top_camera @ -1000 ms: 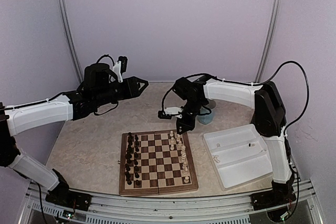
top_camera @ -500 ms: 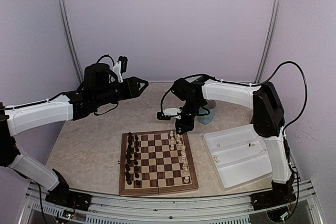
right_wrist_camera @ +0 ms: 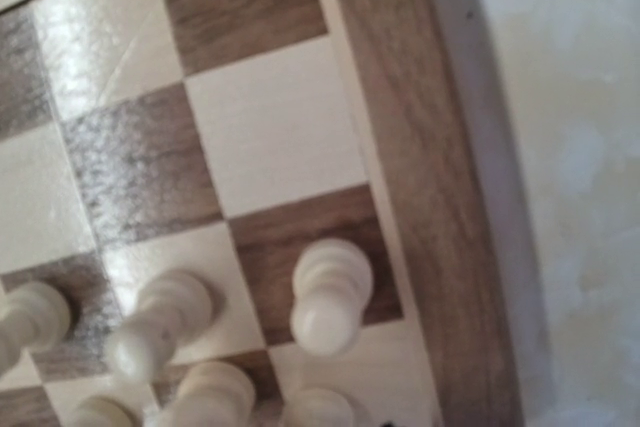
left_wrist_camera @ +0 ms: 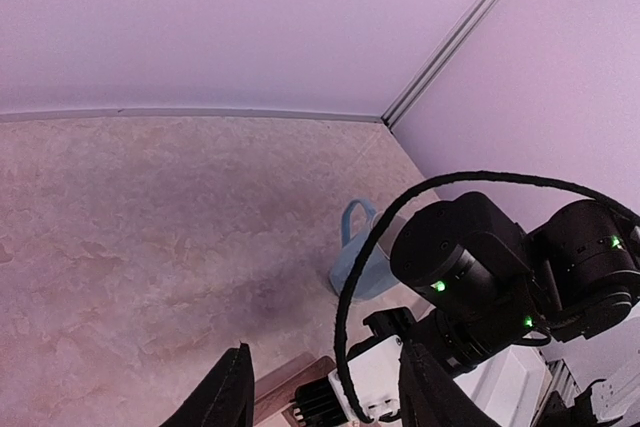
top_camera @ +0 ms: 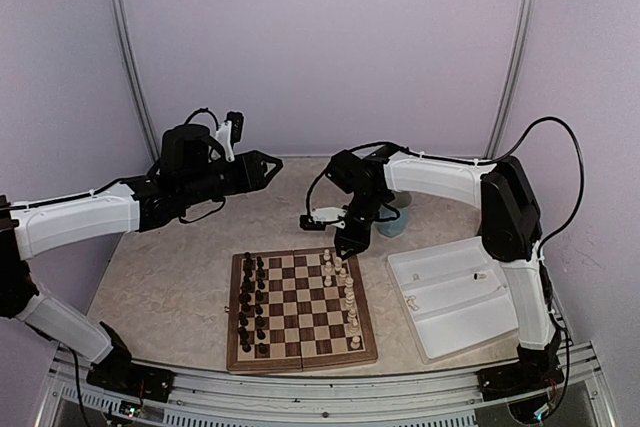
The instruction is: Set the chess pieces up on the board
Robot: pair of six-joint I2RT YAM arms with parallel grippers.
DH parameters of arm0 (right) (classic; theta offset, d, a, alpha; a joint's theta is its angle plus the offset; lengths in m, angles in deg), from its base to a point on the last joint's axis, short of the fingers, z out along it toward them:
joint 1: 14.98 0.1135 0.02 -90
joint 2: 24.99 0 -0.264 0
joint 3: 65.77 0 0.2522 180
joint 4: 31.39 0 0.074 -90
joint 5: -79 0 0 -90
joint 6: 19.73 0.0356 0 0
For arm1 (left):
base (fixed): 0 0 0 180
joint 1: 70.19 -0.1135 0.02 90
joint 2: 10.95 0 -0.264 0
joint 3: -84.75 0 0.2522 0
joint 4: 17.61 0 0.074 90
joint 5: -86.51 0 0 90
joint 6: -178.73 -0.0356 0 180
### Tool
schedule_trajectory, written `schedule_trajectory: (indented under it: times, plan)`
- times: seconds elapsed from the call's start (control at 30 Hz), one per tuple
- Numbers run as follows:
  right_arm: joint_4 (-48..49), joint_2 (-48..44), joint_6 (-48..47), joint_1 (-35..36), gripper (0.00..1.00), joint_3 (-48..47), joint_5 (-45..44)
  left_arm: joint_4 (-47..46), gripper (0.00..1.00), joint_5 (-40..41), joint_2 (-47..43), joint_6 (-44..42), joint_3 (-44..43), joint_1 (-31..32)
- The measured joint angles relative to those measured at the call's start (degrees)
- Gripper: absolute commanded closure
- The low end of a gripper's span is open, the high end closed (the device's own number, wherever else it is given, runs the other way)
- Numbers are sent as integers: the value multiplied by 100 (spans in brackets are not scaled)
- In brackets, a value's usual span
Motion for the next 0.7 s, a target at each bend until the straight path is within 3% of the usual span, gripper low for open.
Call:
schedule_trajectory:
  times: [0.7]
  plan:
    - [2, -313, 7, 2, 70, 2, -70, -2, 50, -37, 70, 9, 17, 0]
